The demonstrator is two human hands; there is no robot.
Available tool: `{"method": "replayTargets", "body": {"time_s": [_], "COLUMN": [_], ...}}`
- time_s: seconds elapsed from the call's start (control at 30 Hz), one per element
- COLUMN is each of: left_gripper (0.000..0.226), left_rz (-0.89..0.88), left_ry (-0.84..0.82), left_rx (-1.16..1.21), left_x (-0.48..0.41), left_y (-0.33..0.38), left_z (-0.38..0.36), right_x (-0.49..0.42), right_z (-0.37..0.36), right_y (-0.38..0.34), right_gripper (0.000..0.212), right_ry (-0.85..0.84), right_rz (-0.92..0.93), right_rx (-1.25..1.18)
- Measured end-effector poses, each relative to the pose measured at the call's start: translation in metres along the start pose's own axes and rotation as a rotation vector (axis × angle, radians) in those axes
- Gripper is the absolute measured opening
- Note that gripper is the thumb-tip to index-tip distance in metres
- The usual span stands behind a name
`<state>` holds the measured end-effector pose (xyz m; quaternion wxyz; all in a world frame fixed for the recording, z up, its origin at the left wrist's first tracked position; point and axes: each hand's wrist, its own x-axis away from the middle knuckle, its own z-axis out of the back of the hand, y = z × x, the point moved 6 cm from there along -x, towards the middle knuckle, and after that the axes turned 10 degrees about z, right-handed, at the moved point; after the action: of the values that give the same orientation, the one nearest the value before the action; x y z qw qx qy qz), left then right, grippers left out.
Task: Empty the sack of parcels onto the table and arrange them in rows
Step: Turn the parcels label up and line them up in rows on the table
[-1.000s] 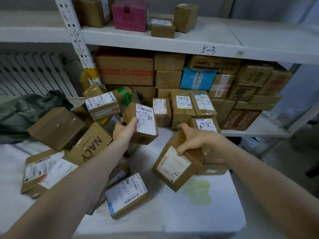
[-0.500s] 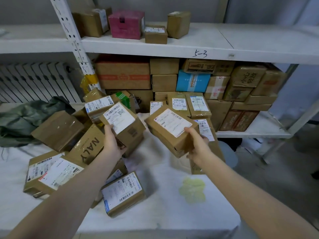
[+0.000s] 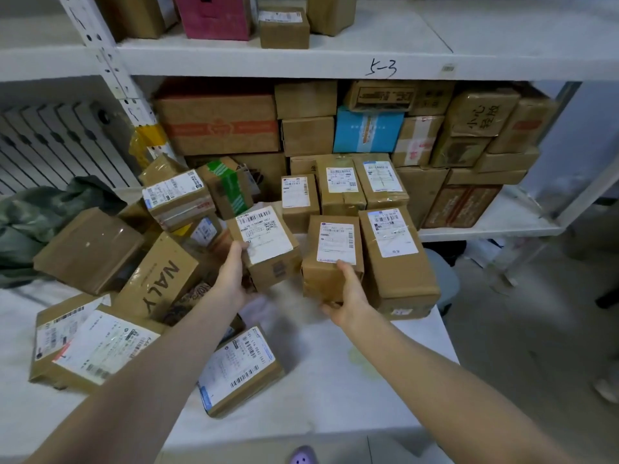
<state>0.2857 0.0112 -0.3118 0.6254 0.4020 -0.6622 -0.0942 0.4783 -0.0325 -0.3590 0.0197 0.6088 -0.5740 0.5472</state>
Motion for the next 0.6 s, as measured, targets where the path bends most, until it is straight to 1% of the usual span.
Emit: {"method": "replayTargets", "body": {"time_s": [0.17,0.27,0.37,0.4,0.5,0.6], "left_gripper": [0.025,0.039,0.047,0.049,0.054,0.050], "left_rz": [0.026,0.035,0.065,0.074,0.095,0.093], "left_ry": [0.013,0.001,-0.010,-0.019,-0.039,-0.046], "left_rx": [-0.072,-0.175,-0.228,-0.233,-0.271,-0.307], "left_x": [-0.019,-0.033,-0.045,-0.049,-0.058,-0.064], "left_y": [-0.002,0.000,0.000,-0.001,0.000,0.001], "left_z": [0.008,0.011,0.011,0.010,0.006,0.001], "right_x": [-0.019,-0.024,-0.032,-0.033,-0.038,-0.035], "right_z": [0.007,0.014,0.014,0.011,0.004,-0.007], "right_y": [0.013,0.015,0.018,0.018,0.009,-0.005], "right_gripper": [0.038,0.043,0.050,0.049,0.039,0.029], "right_ry": [0.147,0.228,0.212,0.191,0.155,0.112], "right_rz": [0.033,0.071,0.045,0.034,-0.004,-0.078], "right_rx": [-0.032,-0.052,0.033,0.041,0.089,0.072]}}
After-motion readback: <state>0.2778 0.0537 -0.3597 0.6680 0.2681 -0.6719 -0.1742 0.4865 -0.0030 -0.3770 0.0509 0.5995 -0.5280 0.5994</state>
